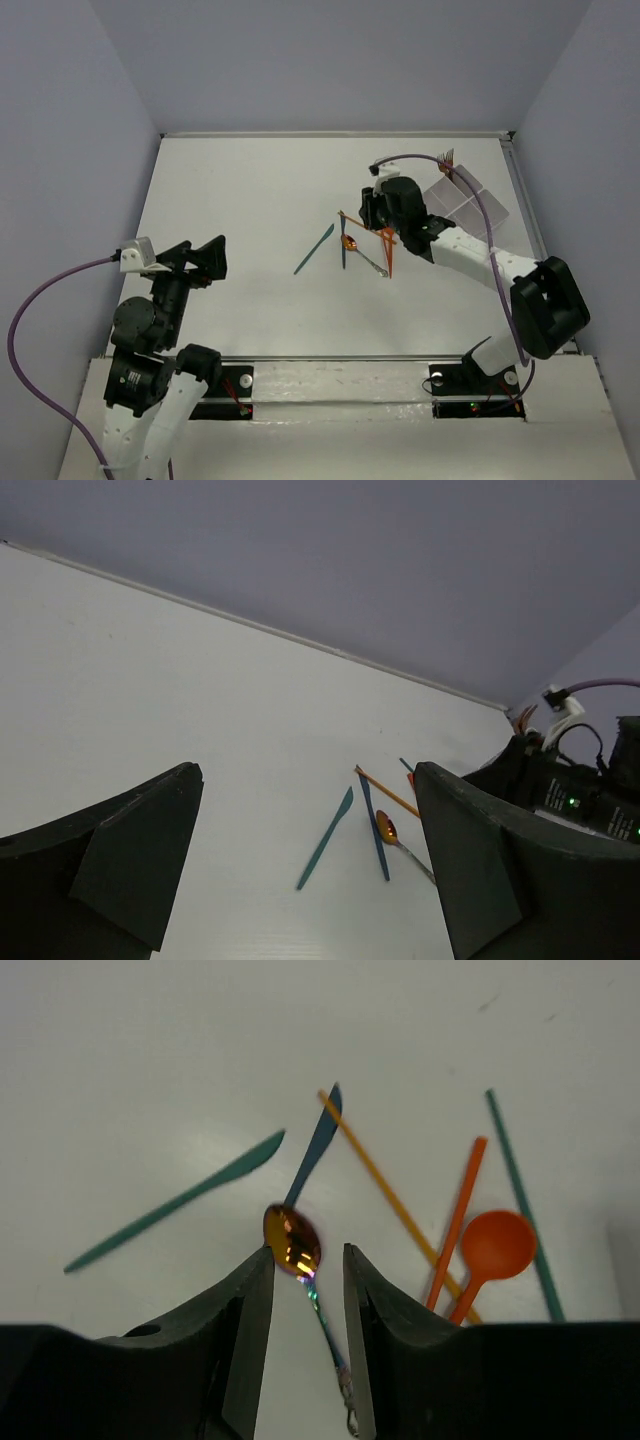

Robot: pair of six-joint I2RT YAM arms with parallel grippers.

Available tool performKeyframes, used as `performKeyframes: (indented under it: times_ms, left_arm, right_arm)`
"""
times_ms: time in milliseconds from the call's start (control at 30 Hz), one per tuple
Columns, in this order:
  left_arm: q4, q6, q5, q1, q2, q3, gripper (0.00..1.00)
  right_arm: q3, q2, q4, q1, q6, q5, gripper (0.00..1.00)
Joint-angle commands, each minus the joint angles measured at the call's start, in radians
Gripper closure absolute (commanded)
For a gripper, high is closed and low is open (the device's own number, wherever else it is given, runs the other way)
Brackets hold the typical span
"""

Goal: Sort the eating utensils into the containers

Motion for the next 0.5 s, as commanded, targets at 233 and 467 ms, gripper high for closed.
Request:
performKeyframes:
  times_ms: [233,467]
  left_arm:
    - [0.057,0.019,0.019,0.014,0.018,-0.002,0.01]
    - [0.06,0.019,0.025,0.014,0.022,-0.002,0.01]
  right_arm:
    - [0.082,0.163,-0.424,0.067,-0.014,-0.215,0.44]
    - [0.135,0.272,-0.432,0.068,-0.034,-0.177,0.45]
